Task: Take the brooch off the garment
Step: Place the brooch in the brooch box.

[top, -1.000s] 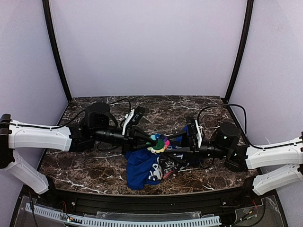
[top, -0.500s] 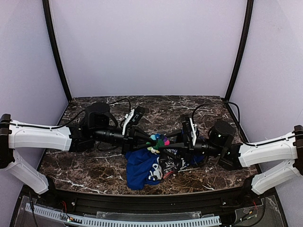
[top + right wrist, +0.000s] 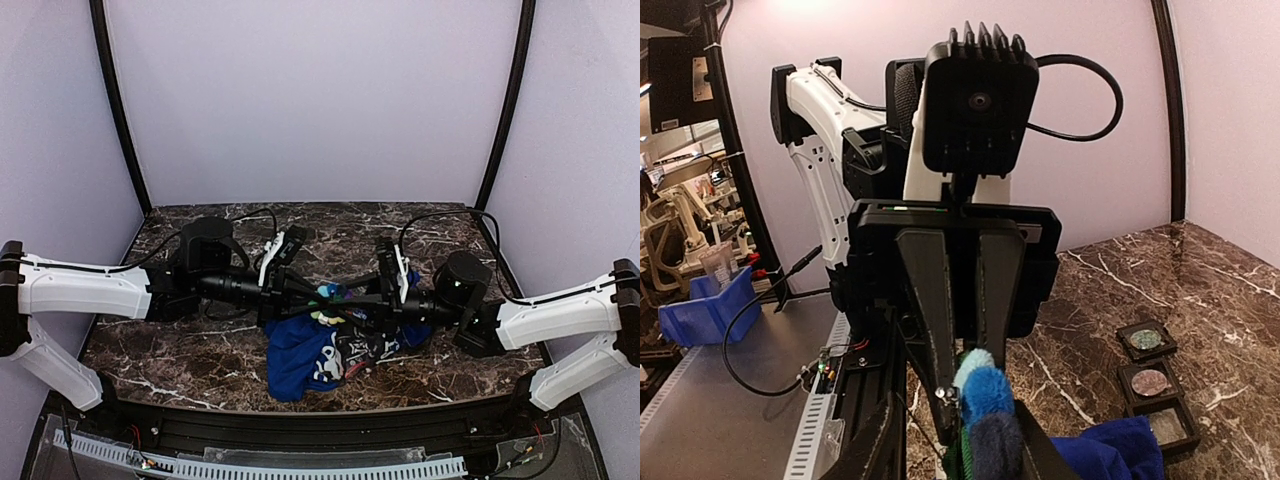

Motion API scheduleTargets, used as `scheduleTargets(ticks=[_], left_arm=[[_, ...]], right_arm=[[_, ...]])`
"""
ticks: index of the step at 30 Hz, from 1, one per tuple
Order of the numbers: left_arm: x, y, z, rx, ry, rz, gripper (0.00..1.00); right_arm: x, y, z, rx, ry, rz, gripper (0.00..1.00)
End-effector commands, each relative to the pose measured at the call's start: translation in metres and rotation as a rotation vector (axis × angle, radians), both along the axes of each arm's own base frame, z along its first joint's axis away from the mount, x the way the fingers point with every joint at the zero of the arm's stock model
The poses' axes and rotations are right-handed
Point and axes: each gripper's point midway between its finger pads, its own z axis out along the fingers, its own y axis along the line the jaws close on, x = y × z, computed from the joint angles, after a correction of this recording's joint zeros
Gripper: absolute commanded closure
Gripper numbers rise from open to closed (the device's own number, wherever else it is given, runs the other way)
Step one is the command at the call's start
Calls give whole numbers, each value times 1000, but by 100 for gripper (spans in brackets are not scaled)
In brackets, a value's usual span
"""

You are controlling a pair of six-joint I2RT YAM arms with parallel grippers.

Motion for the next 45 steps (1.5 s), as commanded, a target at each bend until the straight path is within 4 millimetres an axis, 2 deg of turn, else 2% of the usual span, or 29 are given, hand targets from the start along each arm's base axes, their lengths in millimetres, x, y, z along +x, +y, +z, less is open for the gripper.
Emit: scheduleTargets(ticks=[1, 22, 45], left_arm=[[3, 0, 2, 8, -10, 9, 99], [0, 3, 4, 5, -19, 8, 99], [0, 2, 3, 4, -16, 3, 99]], right_arm=[[-1, 6, 13, 34, -19, 4, 67], [4, 6, 11, 38, 15, -21, 81], [15, 10, 6, -6, 70, -58, 83]])
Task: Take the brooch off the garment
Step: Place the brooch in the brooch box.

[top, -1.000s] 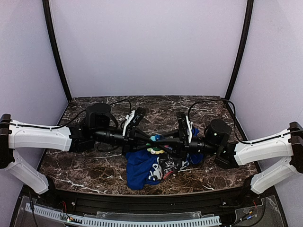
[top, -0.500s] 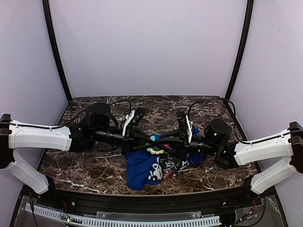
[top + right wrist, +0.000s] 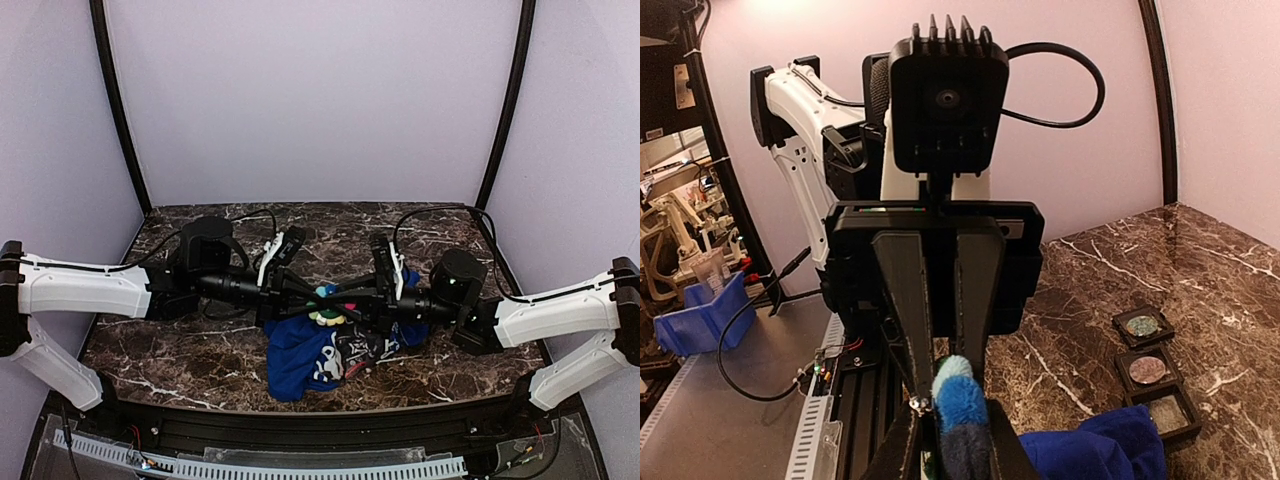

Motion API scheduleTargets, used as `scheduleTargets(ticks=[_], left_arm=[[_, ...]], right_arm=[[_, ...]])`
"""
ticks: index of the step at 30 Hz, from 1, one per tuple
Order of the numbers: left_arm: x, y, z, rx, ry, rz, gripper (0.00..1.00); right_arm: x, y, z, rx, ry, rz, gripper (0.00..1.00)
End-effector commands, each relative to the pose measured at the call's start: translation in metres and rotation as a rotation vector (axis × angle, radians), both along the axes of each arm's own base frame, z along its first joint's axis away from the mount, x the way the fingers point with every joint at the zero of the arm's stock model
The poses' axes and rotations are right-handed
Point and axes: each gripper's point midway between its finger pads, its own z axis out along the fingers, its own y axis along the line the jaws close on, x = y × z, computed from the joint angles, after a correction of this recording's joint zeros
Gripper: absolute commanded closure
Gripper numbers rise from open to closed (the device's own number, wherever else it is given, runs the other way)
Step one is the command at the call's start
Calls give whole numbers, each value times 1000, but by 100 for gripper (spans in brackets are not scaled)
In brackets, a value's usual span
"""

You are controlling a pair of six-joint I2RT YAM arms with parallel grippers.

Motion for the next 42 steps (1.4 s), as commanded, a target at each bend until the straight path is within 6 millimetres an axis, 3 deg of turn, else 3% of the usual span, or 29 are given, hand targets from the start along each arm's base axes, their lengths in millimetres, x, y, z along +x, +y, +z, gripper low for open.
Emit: scheduleTargets(ticks=[1, 20, 42], left_arm=[[-2, 0, 7, -11, -23, 1, 99], [-2, 1, 6, -6, -24, 0, 99], [-1, 2, 7, -7, -34, 13, 99]], right_arm=[[7, 6, 8, 10, 26, -29, 83], [16, 11, 0, -35, 70, -47, 82], [38, -10, -2, 12, 147, -121, 83]])
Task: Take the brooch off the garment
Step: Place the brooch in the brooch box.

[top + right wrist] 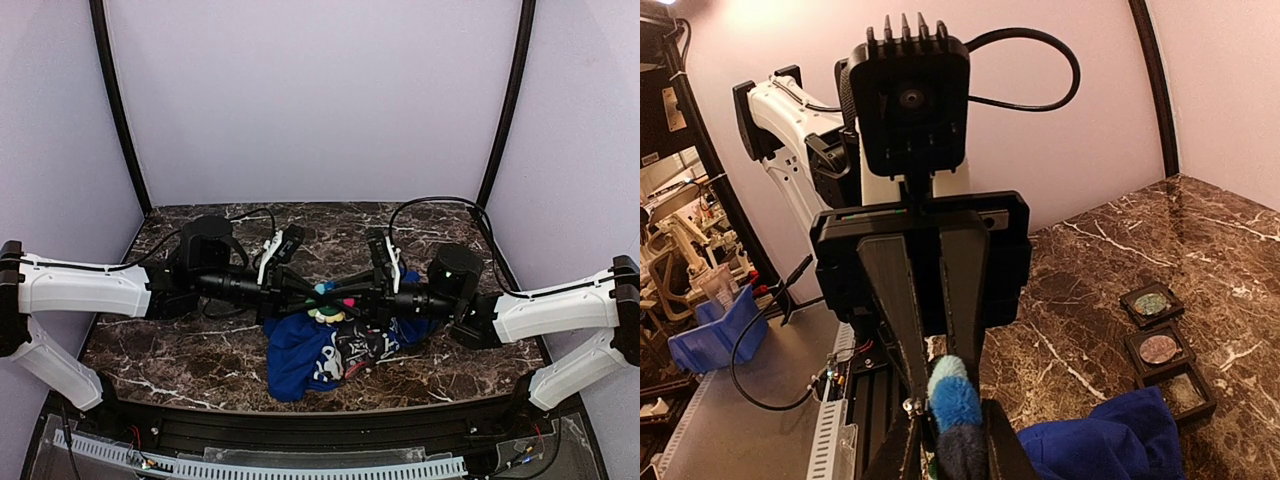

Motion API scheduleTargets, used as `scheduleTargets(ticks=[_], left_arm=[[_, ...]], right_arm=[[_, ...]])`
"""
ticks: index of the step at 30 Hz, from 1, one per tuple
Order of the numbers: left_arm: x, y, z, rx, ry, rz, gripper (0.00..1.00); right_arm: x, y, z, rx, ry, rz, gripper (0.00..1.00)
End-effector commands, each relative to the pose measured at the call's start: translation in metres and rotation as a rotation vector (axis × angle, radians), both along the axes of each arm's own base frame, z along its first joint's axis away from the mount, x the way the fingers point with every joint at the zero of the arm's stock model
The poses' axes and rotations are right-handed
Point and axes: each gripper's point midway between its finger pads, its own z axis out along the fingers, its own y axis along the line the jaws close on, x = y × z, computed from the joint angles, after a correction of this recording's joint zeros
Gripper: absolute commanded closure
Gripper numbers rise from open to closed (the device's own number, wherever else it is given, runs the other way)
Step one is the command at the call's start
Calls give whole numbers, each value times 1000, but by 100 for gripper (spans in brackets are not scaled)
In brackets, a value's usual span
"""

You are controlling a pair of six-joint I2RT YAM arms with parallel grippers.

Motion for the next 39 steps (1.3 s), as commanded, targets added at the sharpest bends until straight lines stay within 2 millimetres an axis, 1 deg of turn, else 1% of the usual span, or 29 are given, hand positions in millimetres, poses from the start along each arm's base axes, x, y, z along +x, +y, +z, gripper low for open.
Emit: scheduleTargets(ticks=[1, 16, 28, 31, 39], left_arm=[[-7, 0, 10, -18, -39, -8, 99], [-6, 2, 11, -23, -42, 4, 99], [-3, 6, 14, -35, -53, 38, 99], [-4, 6, 15, -37, -54, 34, 99], [-1, 7, 15, -34, -54, 49, 99]], right_arm=[[25, -10, 1, 32, 46, -110, 83], [34, -22, -1, 48, 75, -155, 84], [34, -28, -1, 59, 76, -162, 84], [33, -26, -2, 55, 79, -147, 83], [20, -19, 0, 65, 51, -57, 83]])
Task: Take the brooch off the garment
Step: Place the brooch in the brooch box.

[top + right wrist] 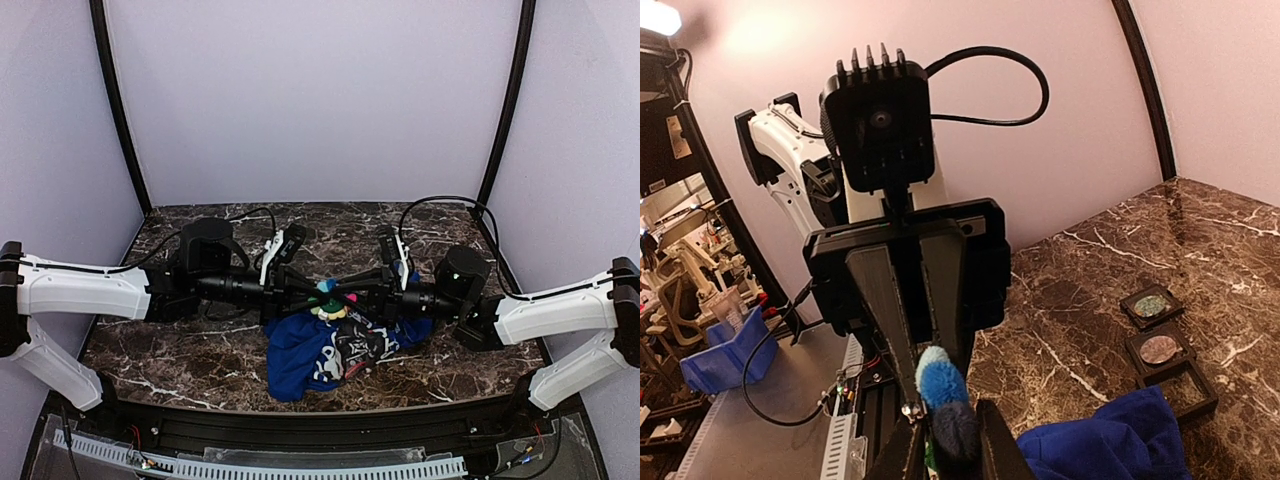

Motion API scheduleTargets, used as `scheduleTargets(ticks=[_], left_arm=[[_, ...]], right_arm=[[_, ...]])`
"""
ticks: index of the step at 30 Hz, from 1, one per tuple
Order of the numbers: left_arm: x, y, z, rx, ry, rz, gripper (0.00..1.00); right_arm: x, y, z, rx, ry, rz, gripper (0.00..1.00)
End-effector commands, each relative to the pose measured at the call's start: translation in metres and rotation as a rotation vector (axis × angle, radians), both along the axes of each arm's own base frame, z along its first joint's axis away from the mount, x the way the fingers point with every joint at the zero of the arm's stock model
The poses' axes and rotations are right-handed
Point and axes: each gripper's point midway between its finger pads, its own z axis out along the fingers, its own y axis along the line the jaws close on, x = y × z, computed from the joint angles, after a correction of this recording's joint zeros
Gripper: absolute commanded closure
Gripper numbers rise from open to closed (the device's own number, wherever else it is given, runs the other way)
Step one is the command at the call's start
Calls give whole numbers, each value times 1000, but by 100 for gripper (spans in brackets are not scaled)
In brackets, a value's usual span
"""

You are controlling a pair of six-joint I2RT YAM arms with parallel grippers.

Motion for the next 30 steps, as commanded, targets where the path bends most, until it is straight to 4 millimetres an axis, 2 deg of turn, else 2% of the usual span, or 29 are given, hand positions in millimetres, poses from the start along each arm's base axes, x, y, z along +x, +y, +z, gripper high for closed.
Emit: scheduleTargets(ticks=[1, 11, 25, 30], left_arm=[[-6, 9, 11, -23, -29, -1, 99], [11, 13, 11, -14, -9, 95, 99], [8, 12, 12, -27, 0, 74, 99], [11, 13, 12, -25, -1, 94, 99]], right_arm=[[12, -7, -2, 12, -1, -30, 83], [-3, -8, 0, 20, -49, 39, 76], [-4, -12, 3, 28, -60, 29, 75], [-7, -13, 4, 30, -72, 33, 63]])
